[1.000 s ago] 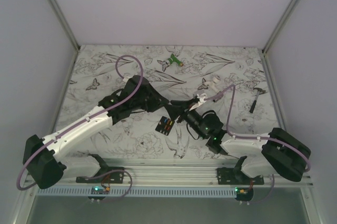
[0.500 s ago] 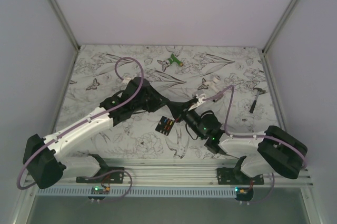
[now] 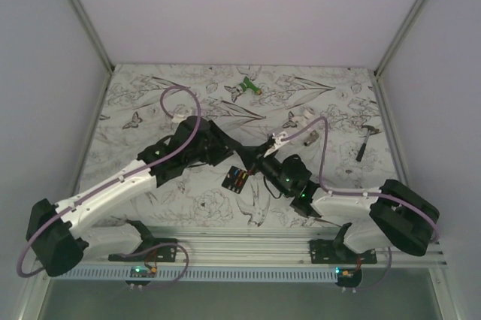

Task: Snap on the fuse box
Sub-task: Pick up the fuse from the center of the board, then install the fuse at the fuse box base.

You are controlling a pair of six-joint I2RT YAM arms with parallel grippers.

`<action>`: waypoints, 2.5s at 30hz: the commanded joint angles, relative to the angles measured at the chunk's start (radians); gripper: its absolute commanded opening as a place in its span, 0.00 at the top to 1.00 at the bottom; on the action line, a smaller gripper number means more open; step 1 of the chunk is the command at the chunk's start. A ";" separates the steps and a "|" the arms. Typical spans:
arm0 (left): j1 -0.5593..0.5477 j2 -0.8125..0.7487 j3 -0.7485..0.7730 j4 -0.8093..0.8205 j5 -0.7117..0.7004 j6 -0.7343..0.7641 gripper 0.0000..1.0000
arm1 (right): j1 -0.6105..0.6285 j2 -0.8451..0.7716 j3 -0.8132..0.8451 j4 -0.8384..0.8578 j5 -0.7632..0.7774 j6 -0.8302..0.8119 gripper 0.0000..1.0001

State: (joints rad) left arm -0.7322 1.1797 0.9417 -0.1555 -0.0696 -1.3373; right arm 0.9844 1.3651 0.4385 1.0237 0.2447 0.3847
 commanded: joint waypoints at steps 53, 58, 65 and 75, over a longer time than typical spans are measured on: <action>0.049 0.498 -0.060 -0.101 0.188 0.282 0.84 | -0.231 -0.122 0.353 -1.282 -0.417 -0.039 1.00; 0.077 0.413 -0.101 -0.101 0.181 0.309 0.78 | -0.230 0.000 0.462 -1.381 -0.482 -0.065 1.00; 0.194 0.238 -0.183 -0.143 0.194 0.405 0.65 | -0.215 0.117 0.588 -1.493 -0.487 -0.070 1.00; 0.260 0.007 -0.220 -0.287 0.025 0.613 0.46 | -0.163 0.323 0.803 -1.679 -0.460 -0.034 1.00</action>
State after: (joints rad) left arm -0.4885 1.2465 0.7509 -0.3485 0.0498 -0.8501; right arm 0.7929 1.6360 1.1561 -0.5507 -0.2214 0.3298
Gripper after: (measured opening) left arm 0.505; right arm 0.023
